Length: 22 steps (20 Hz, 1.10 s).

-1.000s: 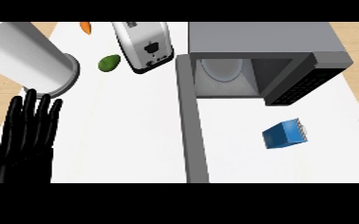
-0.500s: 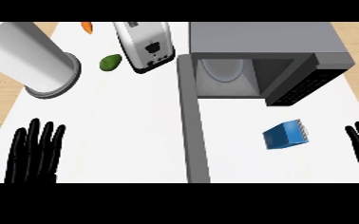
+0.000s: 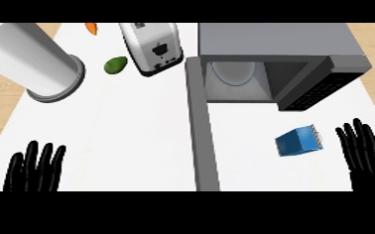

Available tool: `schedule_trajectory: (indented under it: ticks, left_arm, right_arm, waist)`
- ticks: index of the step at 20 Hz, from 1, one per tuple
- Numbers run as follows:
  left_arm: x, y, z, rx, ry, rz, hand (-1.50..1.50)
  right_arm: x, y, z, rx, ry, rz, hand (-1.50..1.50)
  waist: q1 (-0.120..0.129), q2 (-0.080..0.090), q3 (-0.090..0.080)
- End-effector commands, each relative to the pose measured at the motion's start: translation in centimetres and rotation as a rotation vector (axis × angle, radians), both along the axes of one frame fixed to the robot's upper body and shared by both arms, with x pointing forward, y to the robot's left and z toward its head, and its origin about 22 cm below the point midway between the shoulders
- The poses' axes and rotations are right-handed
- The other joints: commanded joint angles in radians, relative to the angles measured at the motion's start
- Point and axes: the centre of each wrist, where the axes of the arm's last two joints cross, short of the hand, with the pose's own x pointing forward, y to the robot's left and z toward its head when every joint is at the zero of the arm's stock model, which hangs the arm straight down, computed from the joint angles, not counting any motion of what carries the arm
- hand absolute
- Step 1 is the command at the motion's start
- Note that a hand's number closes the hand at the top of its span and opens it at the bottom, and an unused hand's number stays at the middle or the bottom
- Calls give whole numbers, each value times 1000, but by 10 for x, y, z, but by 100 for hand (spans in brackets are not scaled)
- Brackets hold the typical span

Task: Pick up the milk, place it into the microwave and close the microwave

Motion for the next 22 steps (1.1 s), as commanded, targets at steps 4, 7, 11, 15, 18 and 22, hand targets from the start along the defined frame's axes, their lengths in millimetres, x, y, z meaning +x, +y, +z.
schedule_trajectory:
  ticks: [4, 7, 11, 15, 18, 22]
  left_arm:
    - [-12, 14, -22, -2, 9, 3, -150]
    - [-18, -1, -6, 5, 7, 1, -150]
    - [-18, 0, -21, 0, 3, 11, -150]
    - [-33, -5, -34, -1, 9, 3, -150]
    - [-18, -16, -18, -6, -14, 23, -150]
    - [-34, -3, -32, 8, 17, 2, -150]
  right_arm:
    - [4, -9, -41, -15, 36, -110, -150]
    - [42, -3, -66, -16, 54, -145, -150]
    - [-4, -28, -95, -44, 66, -160, -150]
    - [39, -41, -97, -59, 56, -156, -150]
    - [27, -30, -123, -60, 54, -127, -150]
    - [12, -42, -143, -47, 38, -134, -150]
  waist:
    - [0, 0, 0]
    - [8, 2, 1]
    - [-2, 1, 0]
    - [6, 1, 0]
    - [1, 1, 0]
    - [2, 0, 0]
